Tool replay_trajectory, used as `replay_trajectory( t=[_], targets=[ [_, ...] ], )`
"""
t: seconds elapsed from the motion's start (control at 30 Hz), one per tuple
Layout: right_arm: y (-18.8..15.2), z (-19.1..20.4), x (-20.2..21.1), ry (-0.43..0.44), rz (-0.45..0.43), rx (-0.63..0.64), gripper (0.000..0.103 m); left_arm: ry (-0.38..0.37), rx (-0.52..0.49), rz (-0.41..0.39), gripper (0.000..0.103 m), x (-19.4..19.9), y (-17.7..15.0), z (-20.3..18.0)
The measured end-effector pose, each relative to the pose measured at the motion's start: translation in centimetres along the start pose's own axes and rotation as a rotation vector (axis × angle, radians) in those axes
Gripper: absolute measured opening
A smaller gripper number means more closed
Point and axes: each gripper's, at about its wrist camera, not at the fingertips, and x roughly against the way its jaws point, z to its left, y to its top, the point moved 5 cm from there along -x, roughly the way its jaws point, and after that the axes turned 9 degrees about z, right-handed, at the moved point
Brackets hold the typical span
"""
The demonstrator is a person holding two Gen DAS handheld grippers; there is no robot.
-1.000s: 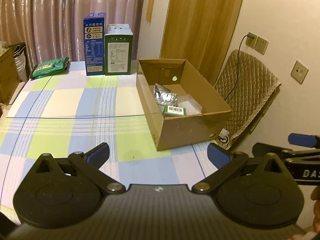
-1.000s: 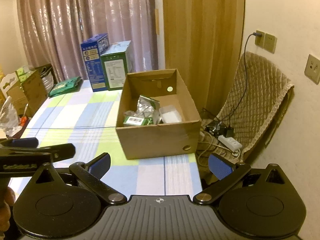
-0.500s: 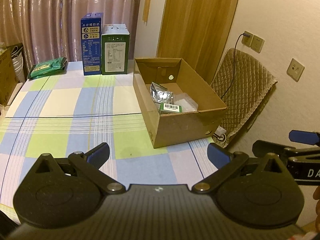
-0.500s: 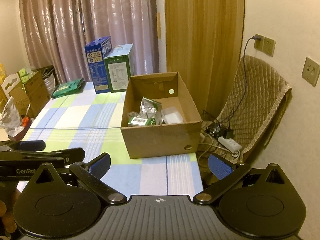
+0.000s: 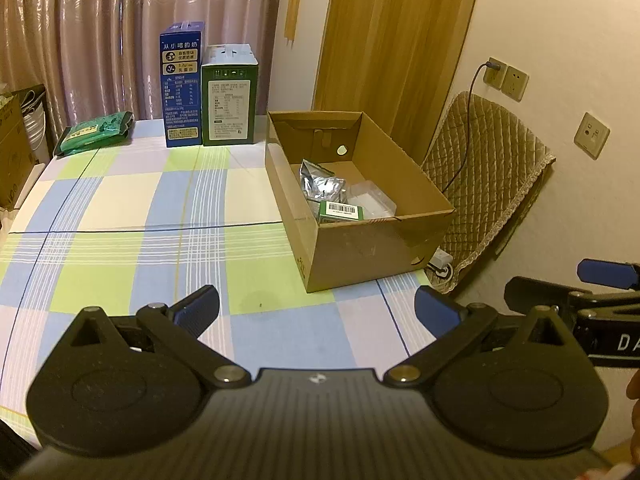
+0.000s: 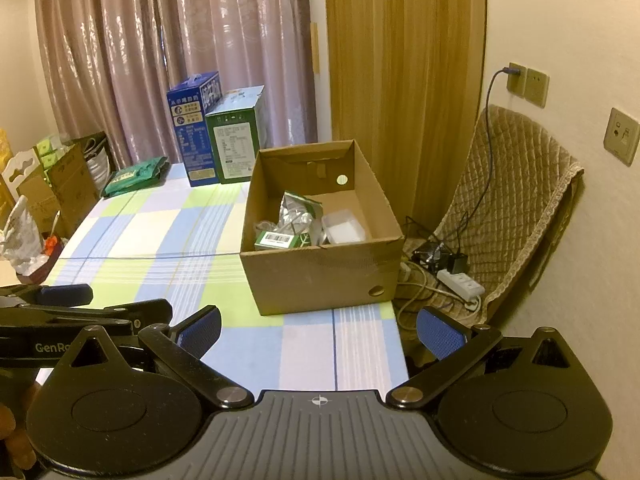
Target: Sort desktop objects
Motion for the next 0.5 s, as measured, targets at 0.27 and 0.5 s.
replay_trajectory(
  t=[0.27,0.5],
  targets=[
    [-0.1,-0.05,-0.03,-0.002,0.002,-0.004,0.101,-0.003,0.005,0.0,0.102,-0.03,0.02,0.02],
    [-0.36,0.0,-0.23,-0.003,0.005,-0.004,0.101,-0.024,0.005,-0.036,0.102,0.27,0.02,0.28]
  ],
)
